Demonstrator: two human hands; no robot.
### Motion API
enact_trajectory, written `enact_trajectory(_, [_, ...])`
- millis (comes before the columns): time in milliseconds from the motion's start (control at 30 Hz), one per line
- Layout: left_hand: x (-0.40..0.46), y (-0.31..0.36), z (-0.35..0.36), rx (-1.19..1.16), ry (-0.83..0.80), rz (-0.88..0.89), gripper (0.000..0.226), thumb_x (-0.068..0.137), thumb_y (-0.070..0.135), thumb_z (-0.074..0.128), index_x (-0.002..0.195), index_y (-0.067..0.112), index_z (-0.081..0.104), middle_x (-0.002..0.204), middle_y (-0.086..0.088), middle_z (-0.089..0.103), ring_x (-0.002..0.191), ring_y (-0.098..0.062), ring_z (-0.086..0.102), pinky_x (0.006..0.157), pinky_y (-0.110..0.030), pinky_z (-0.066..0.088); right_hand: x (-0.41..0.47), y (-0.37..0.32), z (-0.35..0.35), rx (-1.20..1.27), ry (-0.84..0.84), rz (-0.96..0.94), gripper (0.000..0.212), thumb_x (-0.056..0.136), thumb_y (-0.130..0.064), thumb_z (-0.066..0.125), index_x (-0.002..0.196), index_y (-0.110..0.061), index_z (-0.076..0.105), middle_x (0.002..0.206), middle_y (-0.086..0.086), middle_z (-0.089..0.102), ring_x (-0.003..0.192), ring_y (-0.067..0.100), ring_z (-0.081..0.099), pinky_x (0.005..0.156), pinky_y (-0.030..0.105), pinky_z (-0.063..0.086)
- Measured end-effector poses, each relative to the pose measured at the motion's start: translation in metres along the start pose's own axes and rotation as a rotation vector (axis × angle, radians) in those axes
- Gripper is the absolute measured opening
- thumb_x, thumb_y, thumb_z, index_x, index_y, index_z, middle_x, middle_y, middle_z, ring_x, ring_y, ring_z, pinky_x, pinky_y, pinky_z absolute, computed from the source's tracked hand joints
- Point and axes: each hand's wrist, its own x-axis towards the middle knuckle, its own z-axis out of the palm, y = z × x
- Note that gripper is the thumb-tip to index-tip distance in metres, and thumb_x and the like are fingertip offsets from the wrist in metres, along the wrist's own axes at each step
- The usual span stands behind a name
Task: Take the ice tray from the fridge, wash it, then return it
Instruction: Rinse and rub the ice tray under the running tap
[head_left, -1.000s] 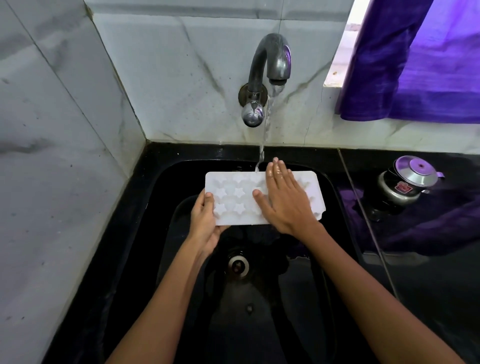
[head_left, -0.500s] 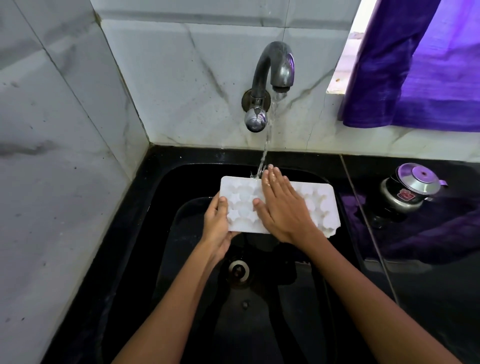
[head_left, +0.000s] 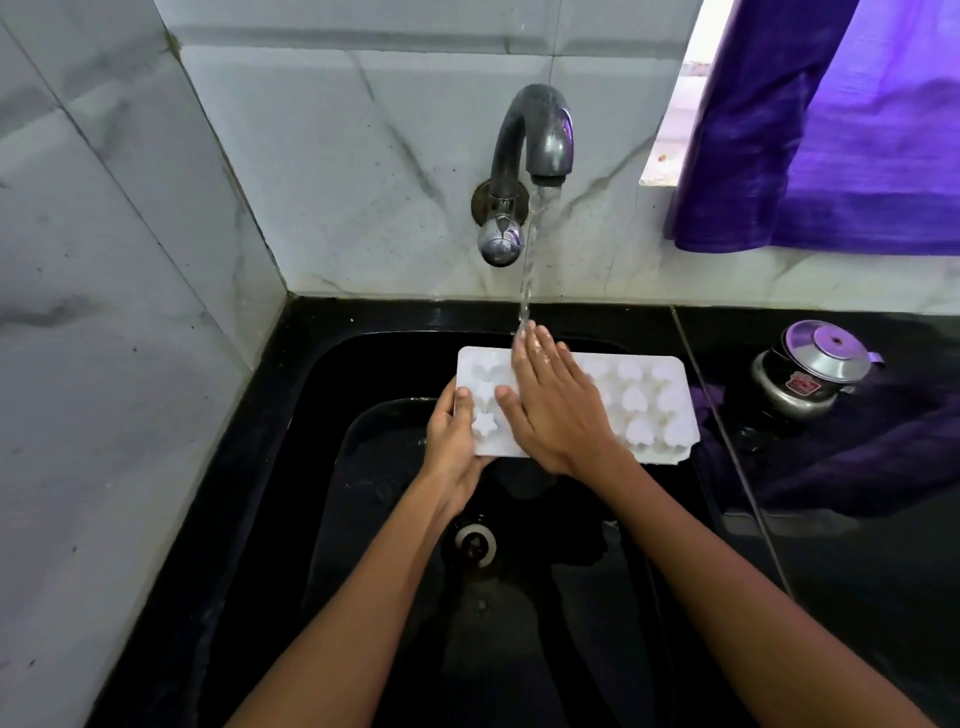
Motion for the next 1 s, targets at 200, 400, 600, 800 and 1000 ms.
enact_trajectory(200, [0.003,-0.002,0.005,-0.071,-0.083,-0.012,0.032,0.102,0.025,0.040,0.130,0.020,0.054,0.123,-0.008,0.066,0.114,-0.024,0.063,0.093,-0.037,0.053,0.006,-0.025,0.006,-0.033,0.057,-0.160,0.066,0.094,-0.038,0.006,0.147,-0.001,0.020,0.156,0.017,0.016,0.146,0.024,0.011,0.120,0.036,0.006])
enact_trajectory(400, [0.013,0.005,0.003,-0.248,0.014,-0.068,0.032,0.102,0.026,0.036,0.125,0.015,0.056,0.120,-0.011,0.065,0.101,-0.023,0.065,0.061,-0.027,0.059,-0.025,-0.002,0.012,-0.109,0.041,-0.240,0.056,0.100,-0.034,0.016,0.147,-0.005,0.024,0.154,0.013,0.021,0.144,0.022,0.018,0.118,0.041,0.017])
enact_trajectory(600, [0.011,0.009,0.002,-0.234,0.021,-0.049,0.024,0.102,0.026,0.039,0.114,0.023,0.060,0.107,-0.003,0.069,0.094,-0.021,0.066,0.064,-0.035,0.061,-0.035,0.040,0.001,-0.060,0.099,0.050,0.067,0.095,-0.048,0.002,0.148,-0.008,0.000,0.157,0.008,-0.005,0.146,0.018,-0.006,0.120,0.036,0.000])
enact_trajectory(800, [0.009,0.001,0.013,-0.197,0.027,-0.053,0.023,0.102,0.027,0.038,0.110,0.024,0.060,0.109,-0.005,0.068,0.092,-0.020,0.066,0.063,-0.033,0.061,-0.014,0.042,-0.007,-0.009,0.120,0.291,0.085,0.083,-0.058,-0.003,0.149,-0.004,-0.002,0.158,0.013,-0.006,0.146,0.021,-0.012,0.118,0.036,-0.011])
enact_trajectory(1000, [0.014,-0.008,0.028,-0.095,-0.044,-0.032,0.027,0.103,0.027,0.036,0.105,0.023,0.063,0.101,-0.004,0.071,0.082,-0.015,0.069,0.062,-0.029,0.059,0.010,-0.001,0.005,-0.009,0.146,0.167,0.073,0.090,-0.046,0.009,0.148,-0.002,0.016,0.157,0.015,0.014,0.147,0.026,0.006,0.119,0.040,0.001])
